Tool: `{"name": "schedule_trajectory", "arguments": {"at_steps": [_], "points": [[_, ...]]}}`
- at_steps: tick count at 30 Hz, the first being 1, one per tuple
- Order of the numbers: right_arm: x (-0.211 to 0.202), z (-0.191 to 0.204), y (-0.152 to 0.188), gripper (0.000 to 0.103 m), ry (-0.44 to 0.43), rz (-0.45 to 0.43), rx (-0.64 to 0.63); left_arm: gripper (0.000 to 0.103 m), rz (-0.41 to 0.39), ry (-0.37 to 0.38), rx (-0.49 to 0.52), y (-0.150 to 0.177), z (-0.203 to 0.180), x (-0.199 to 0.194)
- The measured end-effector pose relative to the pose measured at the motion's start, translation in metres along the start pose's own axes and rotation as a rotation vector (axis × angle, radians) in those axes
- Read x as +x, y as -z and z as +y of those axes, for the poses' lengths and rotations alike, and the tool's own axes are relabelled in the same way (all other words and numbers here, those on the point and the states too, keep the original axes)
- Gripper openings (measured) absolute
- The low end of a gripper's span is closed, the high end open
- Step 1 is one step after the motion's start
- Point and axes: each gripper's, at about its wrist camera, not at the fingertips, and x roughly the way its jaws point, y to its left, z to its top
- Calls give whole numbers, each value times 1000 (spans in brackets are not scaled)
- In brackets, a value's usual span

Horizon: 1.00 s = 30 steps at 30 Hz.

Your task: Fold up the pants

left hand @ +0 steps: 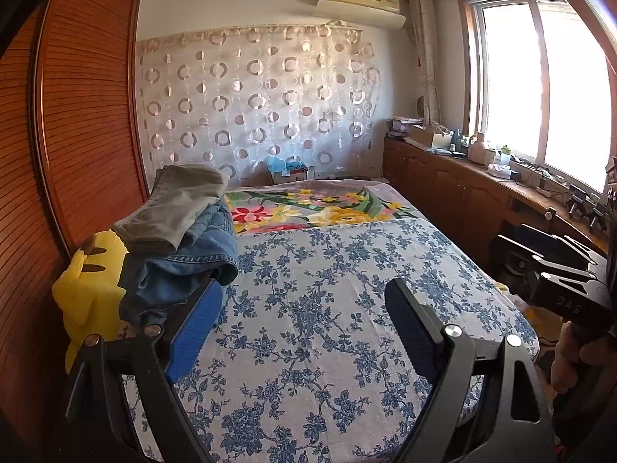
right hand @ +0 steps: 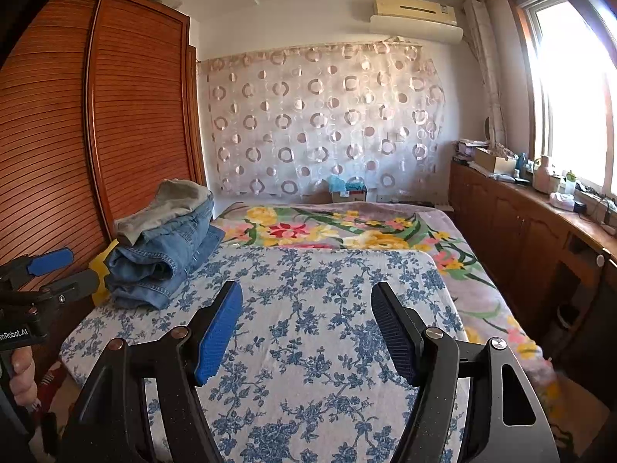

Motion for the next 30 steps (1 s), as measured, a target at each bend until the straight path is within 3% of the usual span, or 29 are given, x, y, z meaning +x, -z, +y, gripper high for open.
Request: {"name": "schedule_trajectory", "arguments": {"at_steps": [30], "points": [[2,0,2,71,2,-1,0,87,1,-4,0,1,0,0]]}}
